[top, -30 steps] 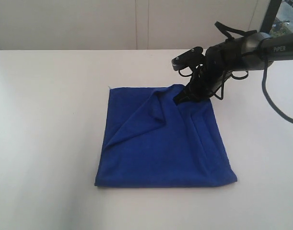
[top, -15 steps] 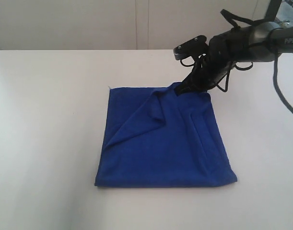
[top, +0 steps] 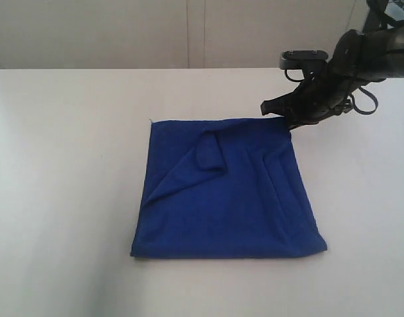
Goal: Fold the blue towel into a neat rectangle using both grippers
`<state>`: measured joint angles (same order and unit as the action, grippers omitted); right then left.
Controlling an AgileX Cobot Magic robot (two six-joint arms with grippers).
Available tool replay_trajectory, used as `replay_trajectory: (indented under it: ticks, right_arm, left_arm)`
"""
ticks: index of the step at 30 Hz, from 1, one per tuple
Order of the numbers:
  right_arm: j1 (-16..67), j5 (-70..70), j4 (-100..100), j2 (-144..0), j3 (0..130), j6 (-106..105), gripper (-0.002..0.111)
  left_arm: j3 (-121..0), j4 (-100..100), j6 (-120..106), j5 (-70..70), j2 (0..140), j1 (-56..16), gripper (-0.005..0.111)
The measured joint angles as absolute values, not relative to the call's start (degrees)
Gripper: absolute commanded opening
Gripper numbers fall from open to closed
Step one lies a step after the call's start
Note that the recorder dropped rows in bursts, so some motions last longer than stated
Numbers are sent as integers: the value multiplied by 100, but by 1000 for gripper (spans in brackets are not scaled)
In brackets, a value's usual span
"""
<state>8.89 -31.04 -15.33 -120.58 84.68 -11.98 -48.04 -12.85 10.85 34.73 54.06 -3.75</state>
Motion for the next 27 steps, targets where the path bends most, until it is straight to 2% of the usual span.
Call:
replay_trajectory:
  ticks: [15,19,27]
  right_arm:
    - [675,-3153,-1600,-12058,8468,-1048,0]
    - [661,-3153,-1600,-12058,8468,-1048,0]
    - [638,-3153,-1600,-12058,8468,-570,0]
  left_arm:
    - [-4804,-944,1048,3134,5406,-375,0]
    - [-4804,99,634,3090,5516,-375,0]
    - [-4804,3265,-2075,2959,6575,-707,0]
